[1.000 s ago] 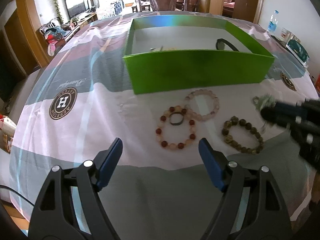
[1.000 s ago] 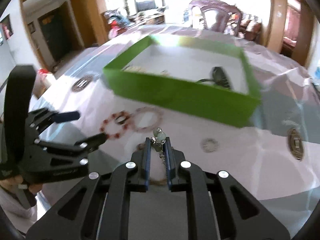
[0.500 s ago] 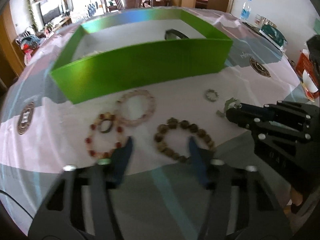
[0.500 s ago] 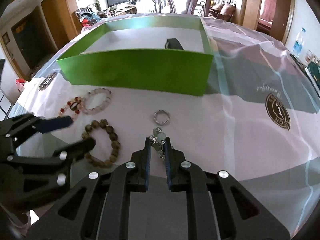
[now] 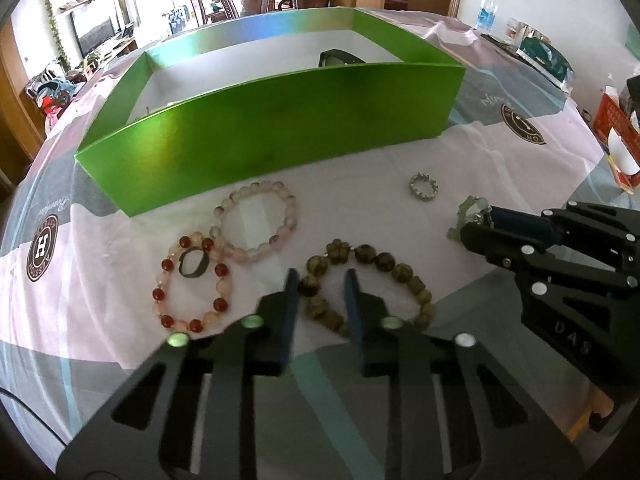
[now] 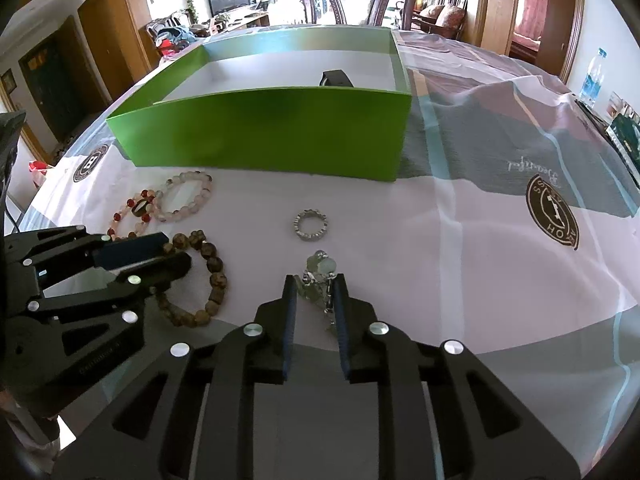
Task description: Organize jewelry
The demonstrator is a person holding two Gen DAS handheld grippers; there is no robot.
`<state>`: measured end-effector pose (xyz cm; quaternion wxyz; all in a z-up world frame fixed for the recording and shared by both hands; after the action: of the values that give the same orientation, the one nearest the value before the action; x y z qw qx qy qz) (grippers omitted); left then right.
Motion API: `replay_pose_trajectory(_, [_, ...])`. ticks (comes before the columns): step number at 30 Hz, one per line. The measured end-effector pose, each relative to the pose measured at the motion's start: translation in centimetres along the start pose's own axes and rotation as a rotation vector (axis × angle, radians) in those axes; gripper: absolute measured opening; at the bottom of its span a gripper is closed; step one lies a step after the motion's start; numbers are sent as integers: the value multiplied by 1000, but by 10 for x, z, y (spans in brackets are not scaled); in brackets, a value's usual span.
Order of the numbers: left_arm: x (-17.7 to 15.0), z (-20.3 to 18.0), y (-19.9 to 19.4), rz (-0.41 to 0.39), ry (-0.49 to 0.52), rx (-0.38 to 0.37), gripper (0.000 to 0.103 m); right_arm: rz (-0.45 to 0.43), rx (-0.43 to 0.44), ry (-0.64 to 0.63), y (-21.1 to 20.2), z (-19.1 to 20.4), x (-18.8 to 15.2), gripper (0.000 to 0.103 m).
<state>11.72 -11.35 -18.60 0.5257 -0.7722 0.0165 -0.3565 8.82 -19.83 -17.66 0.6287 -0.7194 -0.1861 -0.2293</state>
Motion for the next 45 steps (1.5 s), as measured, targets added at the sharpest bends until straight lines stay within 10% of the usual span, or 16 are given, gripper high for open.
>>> replay_pose_trajectory(21, [-21,46,-27,0,-88,97,12,-12,40,-60,-8,36,3,16])
replay_pose_trajectory(45, [-15,47,-25,-14,-105,97,28,-3,-11,-3,-2,9,0,39])
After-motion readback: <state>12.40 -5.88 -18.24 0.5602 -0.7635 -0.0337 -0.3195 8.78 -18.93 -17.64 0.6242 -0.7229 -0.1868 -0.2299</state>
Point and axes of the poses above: each gripper's, at about its wrist camera, not at the fingertips, and y roughly the way its jaws point, z to its left, x to its top, the point moved 10 cm from there along y, roughly the way its jaws point, and after that the axes turned 13 degrees about -x, right-handed, at the moved point
